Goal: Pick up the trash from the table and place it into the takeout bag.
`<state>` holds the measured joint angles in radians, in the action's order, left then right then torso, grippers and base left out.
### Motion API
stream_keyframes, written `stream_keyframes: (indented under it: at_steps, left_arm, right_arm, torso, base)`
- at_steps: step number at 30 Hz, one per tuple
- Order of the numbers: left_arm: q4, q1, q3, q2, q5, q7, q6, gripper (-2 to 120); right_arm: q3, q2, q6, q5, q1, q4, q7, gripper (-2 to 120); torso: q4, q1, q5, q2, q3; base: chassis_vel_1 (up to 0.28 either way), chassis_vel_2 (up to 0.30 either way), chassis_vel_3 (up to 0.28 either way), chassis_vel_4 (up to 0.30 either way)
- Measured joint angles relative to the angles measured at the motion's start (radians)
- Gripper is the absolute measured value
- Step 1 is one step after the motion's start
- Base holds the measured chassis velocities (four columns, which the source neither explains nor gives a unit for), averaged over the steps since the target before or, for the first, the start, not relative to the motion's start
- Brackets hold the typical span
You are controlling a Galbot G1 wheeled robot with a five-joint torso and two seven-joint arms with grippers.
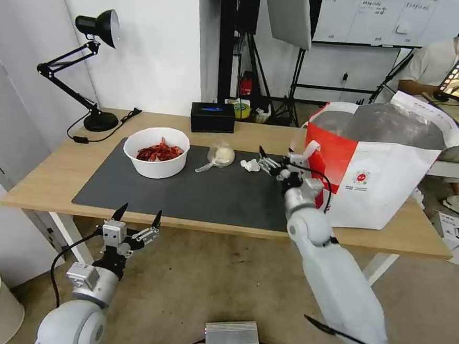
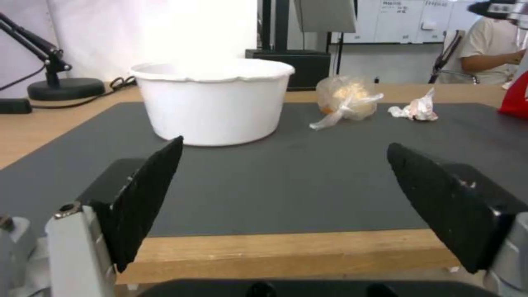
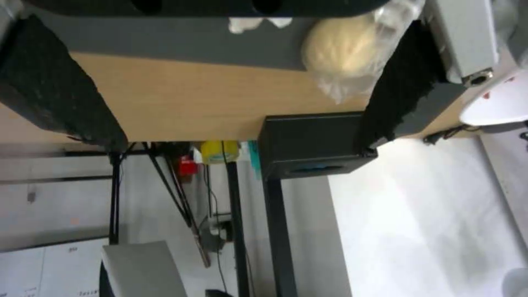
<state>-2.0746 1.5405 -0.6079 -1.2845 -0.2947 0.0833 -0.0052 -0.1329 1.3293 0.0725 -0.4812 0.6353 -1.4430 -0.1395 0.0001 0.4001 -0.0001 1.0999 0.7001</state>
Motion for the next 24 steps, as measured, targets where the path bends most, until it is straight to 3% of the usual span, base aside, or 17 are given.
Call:
stream_keyframes:
  at_steps: [9,24]
  left_arm:
    - [0.002,0.000,-0.006,-0.003,-0.001,0.001,-0.002,100]
    - [-0.001,0.013,-0.020,-0.012,-0.005,0.015,-0.006,100]
  right_arm:
    - [0.056,0.025,0.068,-0.001,-0.101,0.093,-0.037,100]
    - [0.164,0.059,0.277,-0.049,-0.205,0.199,-0.164,100]
  torso:
    - [0.0000,0.000,0.0000,0.000,0.000]
    - [0.0000,0.000,0.0000,0.000,0.000]
  base:
    - [0.000,0.000,0.000,0.000]
    - [0.000,0.000,0.000,0.000]
